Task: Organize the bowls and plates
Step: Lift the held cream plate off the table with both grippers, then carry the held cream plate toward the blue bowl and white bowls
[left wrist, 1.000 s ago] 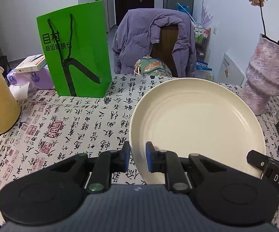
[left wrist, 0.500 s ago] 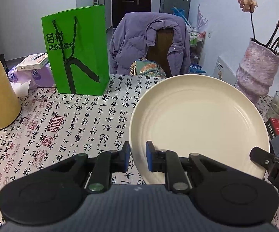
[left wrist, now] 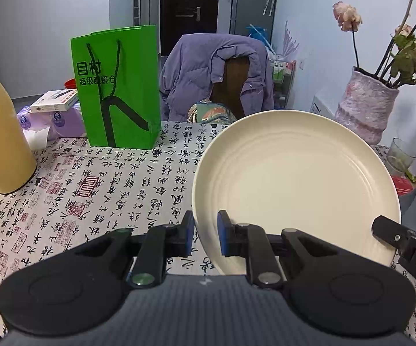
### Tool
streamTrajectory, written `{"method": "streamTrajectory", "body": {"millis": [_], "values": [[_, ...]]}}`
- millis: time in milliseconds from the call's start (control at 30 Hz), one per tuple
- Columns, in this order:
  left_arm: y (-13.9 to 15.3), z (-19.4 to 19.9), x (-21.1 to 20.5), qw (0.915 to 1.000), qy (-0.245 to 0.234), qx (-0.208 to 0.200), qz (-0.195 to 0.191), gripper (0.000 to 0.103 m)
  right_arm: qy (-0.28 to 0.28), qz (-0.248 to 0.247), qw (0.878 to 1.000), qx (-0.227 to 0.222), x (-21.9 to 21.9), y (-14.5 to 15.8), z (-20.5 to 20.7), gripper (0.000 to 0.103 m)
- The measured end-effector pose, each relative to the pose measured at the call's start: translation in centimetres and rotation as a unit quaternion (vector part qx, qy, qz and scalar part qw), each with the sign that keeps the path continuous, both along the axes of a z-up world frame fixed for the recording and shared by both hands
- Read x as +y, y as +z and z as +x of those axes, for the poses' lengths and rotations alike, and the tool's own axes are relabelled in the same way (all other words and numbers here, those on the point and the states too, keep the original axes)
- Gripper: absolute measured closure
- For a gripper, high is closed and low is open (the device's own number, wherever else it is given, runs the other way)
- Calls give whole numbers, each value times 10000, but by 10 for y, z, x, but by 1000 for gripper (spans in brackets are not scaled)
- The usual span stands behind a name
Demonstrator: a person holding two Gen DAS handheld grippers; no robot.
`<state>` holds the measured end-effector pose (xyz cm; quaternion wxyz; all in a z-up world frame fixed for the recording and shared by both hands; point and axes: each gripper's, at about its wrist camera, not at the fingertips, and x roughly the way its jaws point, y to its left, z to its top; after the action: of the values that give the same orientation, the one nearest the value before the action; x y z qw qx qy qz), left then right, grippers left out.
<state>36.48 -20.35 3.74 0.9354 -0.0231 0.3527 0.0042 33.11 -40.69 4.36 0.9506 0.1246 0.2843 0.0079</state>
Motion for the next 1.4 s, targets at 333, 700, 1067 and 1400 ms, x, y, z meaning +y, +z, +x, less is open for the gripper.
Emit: {"method": "streamTrajectory", "body": {"millis": [333,700,1067,1400], "values": [[11,-32,9,9997,-72,-214,-111,85,-37,14,9998,-205,4,9,-32,92],[19,-63,16,9990,-54,-420,-152,85,-16,-73,9989,-472,13,17,-65,92],[20,-86,24,9986,-105,-456,-240,85,-8,-38,9985,-547,16,15,-91,92],[26,-109,30,9976,-116,-630,-274,85,7,35,9983,-582,18,12,-107,92]]}}
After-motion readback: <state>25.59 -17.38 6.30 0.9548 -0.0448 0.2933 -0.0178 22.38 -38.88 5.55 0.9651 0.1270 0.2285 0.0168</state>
